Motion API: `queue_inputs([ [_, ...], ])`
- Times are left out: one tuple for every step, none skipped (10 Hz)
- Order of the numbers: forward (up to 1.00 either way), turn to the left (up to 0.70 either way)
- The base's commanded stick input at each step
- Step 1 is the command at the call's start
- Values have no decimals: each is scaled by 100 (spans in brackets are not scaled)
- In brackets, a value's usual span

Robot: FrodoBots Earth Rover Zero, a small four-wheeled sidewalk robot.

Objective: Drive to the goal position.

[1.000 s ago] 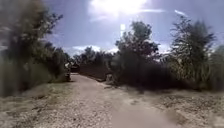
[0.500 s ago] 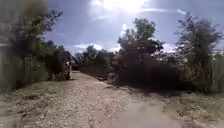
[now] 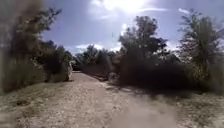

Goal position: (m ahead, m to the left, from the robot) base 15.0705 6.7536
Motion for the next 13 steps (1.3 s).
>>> queue_inputs([
  [70,0],
  [70,0],
  [70,0],
  [70,0],
  [70,0],
  [70,0],
  [70,0],
  [70,0],
  [70,0],
  [70,0],
  [70,13],
  [70,27],
  [70,27],
])
